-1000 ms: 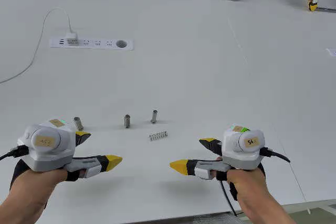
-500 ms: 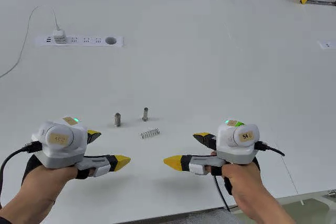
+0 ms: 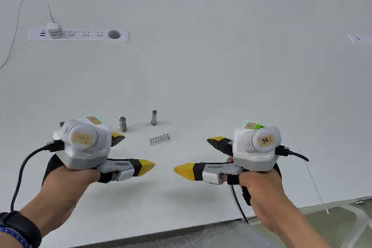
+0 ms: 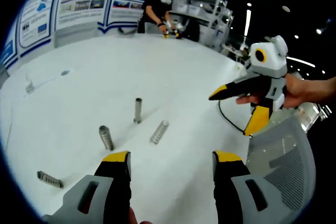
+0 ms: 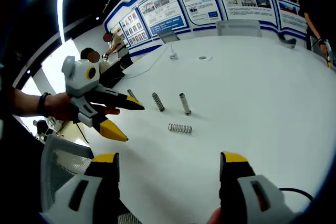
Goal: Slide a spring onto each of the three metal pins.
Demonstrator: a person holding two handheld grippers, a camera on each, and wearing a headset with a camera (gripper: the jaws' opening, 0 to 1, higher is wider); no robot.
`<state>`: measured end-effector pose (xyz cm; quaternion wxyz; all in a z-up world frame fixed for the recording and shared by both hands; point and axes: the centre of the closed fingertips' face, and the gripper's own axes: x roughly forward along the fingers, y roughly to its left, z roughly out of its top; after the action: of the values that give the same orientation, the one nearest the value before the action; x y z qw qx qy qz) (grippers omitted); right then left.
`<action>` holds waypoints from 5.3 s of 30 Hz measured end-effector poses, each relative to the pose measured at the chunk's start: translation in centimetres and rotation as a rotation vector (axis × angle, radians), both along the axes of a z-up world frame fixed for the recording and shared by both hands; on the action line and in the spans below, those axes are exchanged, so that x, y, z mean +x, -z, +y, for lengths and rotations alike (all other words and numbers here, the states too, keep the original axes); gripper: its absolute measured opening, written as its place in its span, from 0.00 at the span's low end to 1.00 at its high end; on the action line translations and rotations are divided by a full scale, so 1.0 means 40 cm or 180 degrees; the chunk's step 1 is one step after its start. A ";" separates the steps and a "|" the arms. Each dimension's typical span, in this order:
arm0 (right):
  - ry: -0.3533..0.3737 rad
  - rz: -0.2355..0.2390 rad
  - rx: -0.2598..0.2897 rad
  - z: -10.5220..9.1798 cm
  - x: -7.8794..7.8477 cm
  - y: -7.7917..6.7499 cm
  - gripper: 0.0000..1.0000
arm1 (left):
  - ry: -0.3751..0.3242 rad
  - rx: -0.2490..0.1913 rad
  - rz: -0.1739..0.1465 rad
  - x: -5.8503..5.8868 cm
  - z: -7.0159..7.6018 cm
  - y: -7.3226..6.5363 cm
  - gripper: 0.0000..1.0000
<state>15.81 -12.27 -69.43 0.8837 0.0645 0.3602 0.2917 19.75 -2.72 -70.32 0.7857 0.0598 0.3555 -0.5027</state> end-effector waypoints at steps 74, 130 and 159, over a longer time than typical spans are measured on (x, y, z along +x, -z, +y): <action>0.0162 0.0159 0.0154 -0.005 -0.028 0.019 0.81 | 0.0125 0.0528 -0.0131 0.037 -0.065 0.156 0.11; -0.0234 0.0250 0.0454 0.177 -0.016 0.001 0.75 | 0.0034 0.0356 -0.0131 -0.055 0.191 0.042 0.10; -0.0590 0.0303 0.0829 0.302 -0.002 -0.032 0.58 | 0.0294 0.0192 -0.0336 -0.081 0.207 -0.055 0.10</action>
<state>15.75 -0.18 -68.16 0.8191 0.1588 0.3652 0.4128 16.53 5.57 -68.12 0.7772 0.1262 0.3253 -0.5236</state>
